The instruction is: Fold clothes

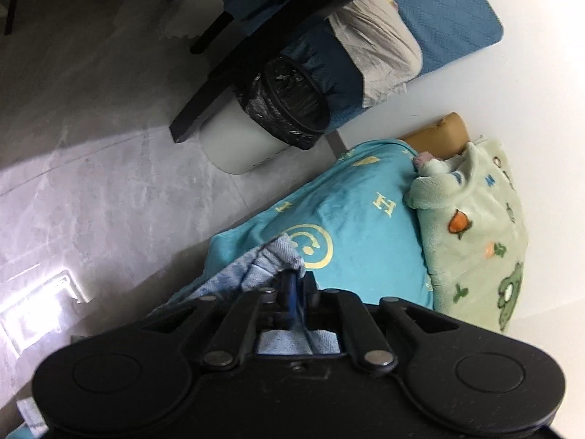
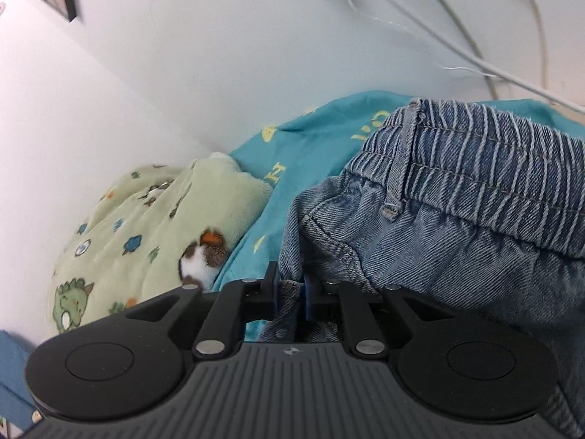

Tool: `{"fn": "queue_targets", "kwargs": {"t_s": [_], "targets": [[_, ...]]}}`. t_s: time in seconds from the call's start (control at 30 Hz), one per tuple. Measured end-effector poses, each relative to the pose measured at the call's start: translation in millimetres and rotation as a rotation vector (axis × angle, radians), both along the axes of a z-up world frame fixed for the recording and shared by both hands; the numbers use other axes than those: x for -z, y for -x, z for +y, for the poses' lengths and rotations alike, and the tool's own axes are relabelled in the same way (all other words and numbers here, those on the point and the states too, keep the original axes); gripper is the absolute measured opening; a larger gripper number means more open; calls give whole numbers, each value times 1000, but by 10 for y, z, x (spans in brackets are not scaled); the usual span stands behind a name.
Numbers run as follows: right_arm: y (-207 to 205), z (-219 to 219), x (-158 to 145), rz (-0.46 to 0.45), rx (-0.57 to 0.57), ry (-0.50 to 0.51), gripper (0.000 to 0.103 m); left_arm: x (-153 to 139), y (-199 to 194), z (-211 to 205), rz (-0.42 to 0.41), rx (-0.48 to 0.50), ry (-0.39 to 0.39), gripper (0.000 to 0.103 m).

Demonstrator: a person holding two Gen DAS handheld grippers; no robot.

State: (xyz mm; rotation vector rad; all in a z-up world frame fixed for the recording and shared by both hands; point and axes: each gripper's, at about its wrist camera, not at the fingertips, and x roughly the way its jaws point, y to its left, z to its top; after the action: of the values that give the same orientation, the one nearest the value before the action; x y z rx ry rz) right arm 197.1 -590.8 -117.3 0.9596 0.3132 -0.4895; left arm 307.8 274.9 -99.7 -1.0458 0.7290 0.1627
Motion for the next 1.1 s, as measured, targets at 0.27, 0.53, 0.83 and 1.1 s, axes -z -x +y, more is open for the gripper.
{"fn": "queue_targets", "kwargs": {"t_s": [0.27,0.53,0.83,1.1], "targets": [[342,64,-193,-69,-87,2,62,-392,299,-237,-102,111,-77,48],[1039,148,-470,-33,-58,41,66,-704,761,-907,-175,257,-127,53],[1674,-90,-377,53,76,14,68,-589,1059,-2019,-97,485,-214,53],[1690,-260,33,138,84,-100,79,-292,1211,-2651,-28,648,-463,53]]}}
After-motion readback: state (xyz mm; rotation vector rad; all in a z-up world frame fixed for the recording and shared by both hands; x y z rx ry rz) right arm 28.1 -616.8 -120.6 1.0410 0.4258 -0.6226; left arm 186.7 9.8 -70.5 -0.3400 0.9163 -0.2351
